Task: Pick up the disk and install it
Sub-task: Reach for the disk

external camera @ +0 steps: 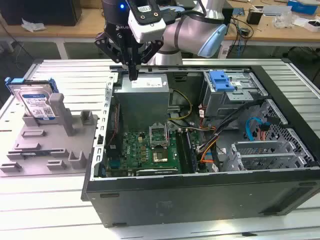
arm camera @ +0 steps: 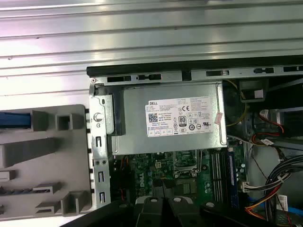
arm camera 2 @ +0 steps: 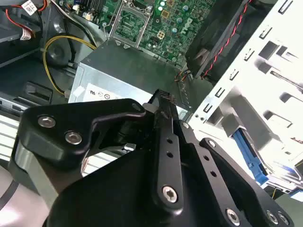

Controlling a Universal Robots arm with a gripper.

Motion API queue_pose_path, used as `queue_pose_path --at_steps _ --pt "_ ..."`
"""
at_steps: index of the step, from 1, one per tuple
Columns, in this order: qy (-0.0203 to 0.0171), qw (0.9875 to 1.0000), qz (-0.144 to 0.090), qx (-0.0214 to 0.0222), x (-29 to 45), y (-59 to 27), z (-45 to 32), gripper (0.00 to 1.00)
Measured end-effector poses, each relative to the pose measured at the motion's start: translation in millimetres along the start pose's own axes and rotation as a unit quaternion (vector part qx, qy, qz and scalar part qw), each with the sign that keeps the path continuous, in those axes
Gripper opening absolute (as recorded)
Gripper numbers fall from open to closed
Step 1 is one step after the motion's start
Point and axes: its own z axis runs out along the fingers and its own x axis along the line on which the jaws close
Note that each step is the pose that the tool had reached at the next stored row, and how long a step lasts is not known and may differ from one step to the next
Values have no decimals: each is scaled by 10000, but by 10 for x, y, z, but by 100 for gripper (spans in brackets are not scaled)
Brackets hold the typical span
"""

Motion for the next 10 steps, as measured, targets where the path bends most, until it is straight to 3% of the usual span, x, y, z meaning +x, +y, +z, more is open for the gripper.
queue_pose_path --at_steps 10 --pt "-6 10000 0 0 0 1 2 11"
